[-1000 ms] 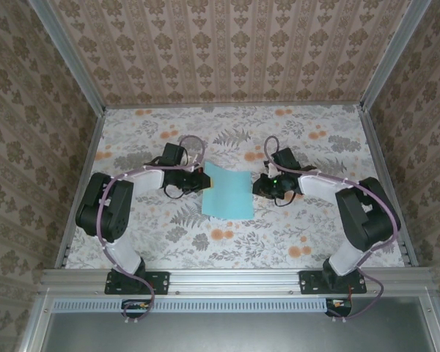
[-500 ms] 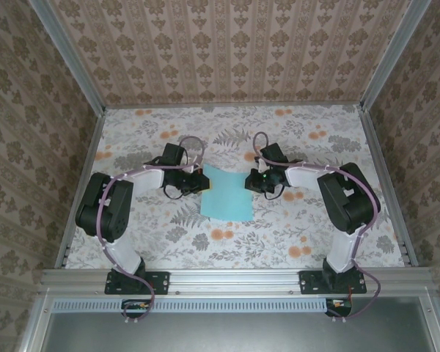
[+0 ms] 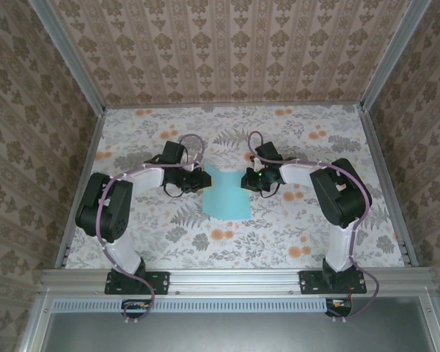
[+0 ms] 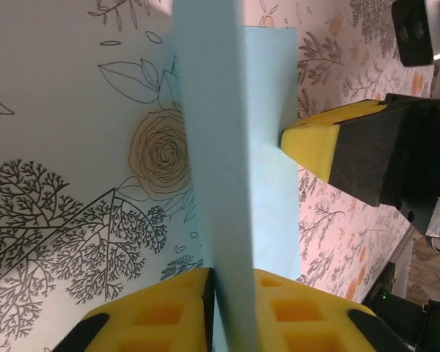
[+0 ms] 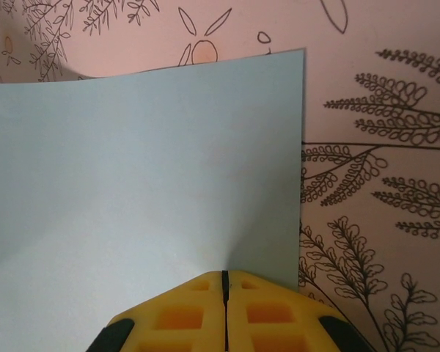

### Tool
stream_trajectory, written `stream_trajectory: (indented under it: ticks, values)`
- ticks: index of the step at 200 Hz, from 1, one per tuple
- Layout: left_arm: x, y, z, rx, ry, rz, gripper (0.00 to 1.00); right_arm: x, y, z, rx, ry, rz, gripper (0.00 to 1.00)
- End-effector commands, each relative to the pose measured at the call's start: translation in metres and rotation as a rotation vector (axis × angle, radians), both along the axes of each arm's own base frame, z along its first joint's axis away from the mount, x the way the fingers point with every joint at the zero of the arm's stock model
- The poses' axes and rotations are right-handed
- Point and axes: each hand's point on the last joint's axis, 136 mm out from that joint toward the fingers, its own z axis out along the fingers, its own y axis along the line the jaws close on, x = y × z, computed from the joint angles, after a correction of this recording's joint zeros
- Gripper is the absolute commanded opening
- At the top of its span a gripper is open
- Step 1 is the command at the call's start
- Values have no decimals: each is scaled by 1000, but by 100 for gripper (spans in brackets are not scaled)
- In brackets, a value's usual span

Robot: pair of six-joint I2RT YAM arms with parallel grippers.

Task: Fold a paper plane with a square sheet of paper (fold left side to right side)
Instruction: First fold in half a square sheet of paper at the center of the table.

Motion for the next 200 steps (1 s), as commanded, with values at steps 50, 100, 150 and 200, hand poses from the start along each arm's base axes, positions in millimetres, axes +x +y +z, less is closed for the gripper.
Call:
stream_trajectory:
  ticks: [50, 100, 150, 200]
  values:
    - [4, -28, 43, -117, -67, -46, 44, -36, -15, -46, -133, 146, 23, 8]
    - [1, -49, 42, -159, -58, -82, 55, -36, -15, -44, -134, 138, 23, 7]
    - [2, -62, 34, -176, -39, -99, 62, -28, -8, -32, -91, 99, 12, 8]
    - [4, -68, 25, -159, -29, -99, 54, -10, -12, 8, -37, -13, -26, 10]
